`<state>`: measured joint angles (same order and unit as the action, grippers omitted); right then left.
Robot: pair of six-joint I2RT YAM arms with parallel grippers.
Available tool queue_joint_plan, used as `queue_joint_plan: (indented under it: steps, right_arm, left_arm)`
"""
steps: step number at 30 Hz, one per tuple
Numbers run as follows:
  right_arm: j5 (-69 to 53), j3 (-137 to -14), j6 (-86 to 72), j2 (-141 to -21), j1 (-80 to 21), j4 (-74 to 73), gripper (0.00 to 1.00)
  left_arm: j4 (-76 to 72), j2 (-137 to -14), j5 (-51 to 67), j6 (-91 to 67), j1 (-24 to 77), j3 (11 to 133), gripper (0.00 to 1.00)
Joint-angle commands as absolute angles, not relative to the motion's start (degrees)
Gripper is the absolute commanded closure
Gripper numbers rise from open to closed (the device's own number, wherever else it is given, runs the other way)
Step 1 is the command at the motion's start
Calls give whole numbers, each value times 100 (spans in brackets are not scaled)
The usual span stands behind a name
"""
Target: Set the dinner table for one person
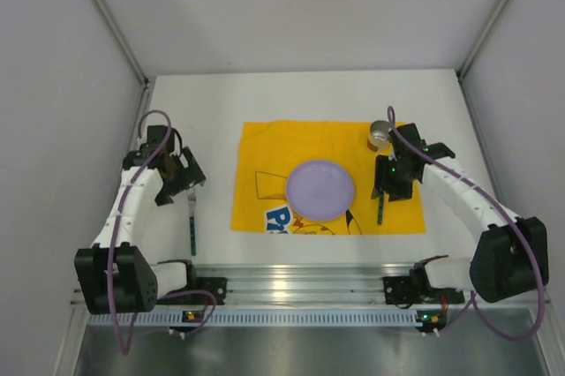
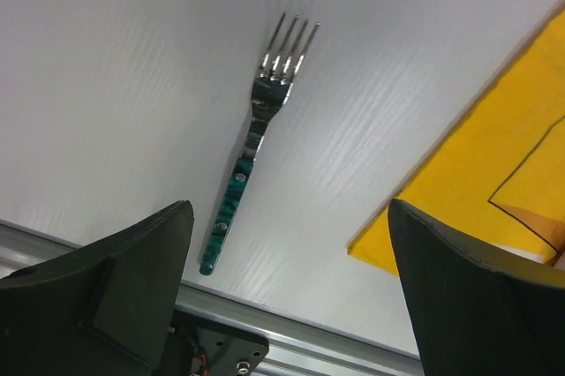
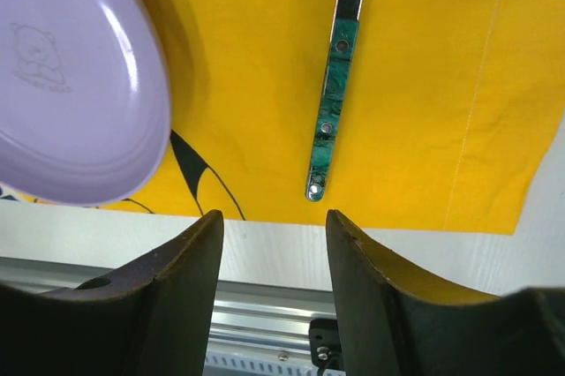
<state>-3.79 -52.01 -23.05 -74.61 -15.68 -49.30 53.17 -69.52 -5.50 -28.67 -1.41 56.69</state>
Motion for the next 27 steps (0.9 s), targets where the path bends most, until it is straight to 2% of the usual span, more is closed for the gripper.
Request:
queue_joint_plan:
  steps: [1, 11, 15, 17, 19, 21, 22, 24, 25, 27]
  right_arm:
    - [-246, -5774, -2434, -7067, -1556, -5360, 49]
    - [-334, -6337, -2496, -6917, -1564, -5607, 49]
    - [-281, -6372, -2461, -6978, -1556, -5599, 50]
    - [-281, -6416, -2408, -7040, -1529, -5581, 50]
    - [-281, -6495, -2321, -7171, -1486, -5581, 51]
    - [-281, -6556, -2241, -7277, -1398, -5581, 52]
    - [-273, -6618, -2206, -7303, -1371, -5564, 52]
    - [-308, -6662, -2110, -7356, -1222, -5563, 52]
    - [-325, -6697, -2083, -7383, -1169, -5563, 52]
    - [-378, -6715, -1995, -7400, -1011, -5572, 53]
  left_arm:
    - [5151, -7066, -747, -2997, -483, 5388, 3]
    - [4421, -8401, -352, -2716, -782, 5045, 6]
    - [4403, -9025, -272, -2716, -791, 5141, 12]
    - [4325, -9298, -325, -2707, -800, 5115, 27]
    - [4368, -9500, -474, -2733, -817, 5124, 55]
    - [4360, -9754, -492, -2733, -835, 5177, 68]
    - [4333, -9817, -518, -2725, -835, 5168, 79]
    - [4263, -9957, -536, -2716, -835, 5142, 91]
    - [4245, -9993, -580, -2716, -835, 5176, 100]
    - [4210, -10072, -641, -2707, -835, 5194, 100]
